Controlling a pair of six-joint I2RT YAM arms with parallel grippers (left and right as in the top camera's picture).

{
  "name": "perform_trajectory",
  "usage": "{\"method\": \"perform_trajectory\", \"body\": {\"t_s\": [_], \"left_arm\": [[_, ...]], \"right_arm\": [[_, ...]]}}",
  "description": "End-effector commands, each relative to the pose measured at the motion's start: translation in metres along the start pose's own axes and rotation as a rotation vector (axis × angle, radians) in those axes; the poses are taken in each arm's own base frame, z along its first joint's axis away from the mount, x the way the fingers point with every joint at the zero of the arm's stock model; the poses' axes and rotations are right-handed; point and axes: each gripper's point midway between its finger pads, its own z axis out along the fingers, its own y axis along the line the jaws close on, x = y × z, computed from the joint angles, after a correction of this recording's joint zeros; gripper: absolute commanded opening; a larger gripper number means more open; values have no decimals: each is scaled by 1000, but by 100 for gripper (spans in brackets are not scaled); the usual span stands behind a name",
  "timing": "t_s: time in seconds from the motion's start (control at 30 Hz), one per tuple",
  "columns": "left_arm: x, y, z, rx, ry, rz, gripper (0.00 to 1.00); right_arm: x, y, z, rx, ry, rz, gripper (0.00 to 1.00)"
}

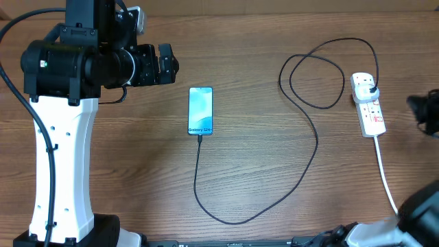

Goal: Plug charger to phone and switch on socket

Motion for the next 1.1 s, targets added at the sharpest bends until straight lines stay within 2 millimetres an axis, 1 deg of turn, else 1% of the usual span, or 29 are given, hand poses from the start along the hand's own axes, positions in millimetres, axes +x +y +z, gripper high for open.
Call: {"method": "perform_trajectory", "body": {"t_s": [0.0,0.03,0.1,0.2,0.23,0.27,0.33,0.43,0.53,0.57,0.7,0.77,0.87,0.97,1.0,1.07], "left_arm": [[0,-2,-2,6,-6,6,100],[0,-2,-2,6,-6,6,100],[0,-2,-2,6,-6,6,100],[0,-2,-2,6,-6,6,100],[0,-2,-2,6,-6,6,100],[0,-2,-2,6,-6,6,100],[0,-2,-2,6,-6,6,100],[0,-2,-2,6,-6,6,99],[0,-2,-2,6,-6,6,99],[0,-2,-2,6,-6,6,100],[0,-2,-2,6,-6,6,100],[0,-2,-2,6,-6,6,100],[0,-2,-2,6,-6,6,100],[0,-2,-2,6,-6,6,100],[0,-2,-2,6,-6,6,100],[0,-2,-2,6,-6,6,100]], "right_arm": [[17,58,-31,-137,-9,-170,4],[25,76,-41,-171,-18,-220,4],[47,113,-66,-219,-40,-339,4],[70,145,-87,-248,-62,-432,4],[87,166,-102,-253,-88,-494,4],[95,174,-108,-254,-99,-523,4],[117,195,-124,-263,-115,-628,4],[146,212,-142,-219,-132,-743,4],[175,215,-152,-148,-110,-866,4],[184,213,-154,-116,-100,-906,4],[208,198,-158,4,-96,-989,4],[216,194,-161,35,-104,-1001,4],[219,189,-170,76,-173,-963,4],[233,183,-178,41,-172,-982,4],[240,179,-180,20,-158,-994,4],[247,169,-180,4,-145,-986,4]]}}
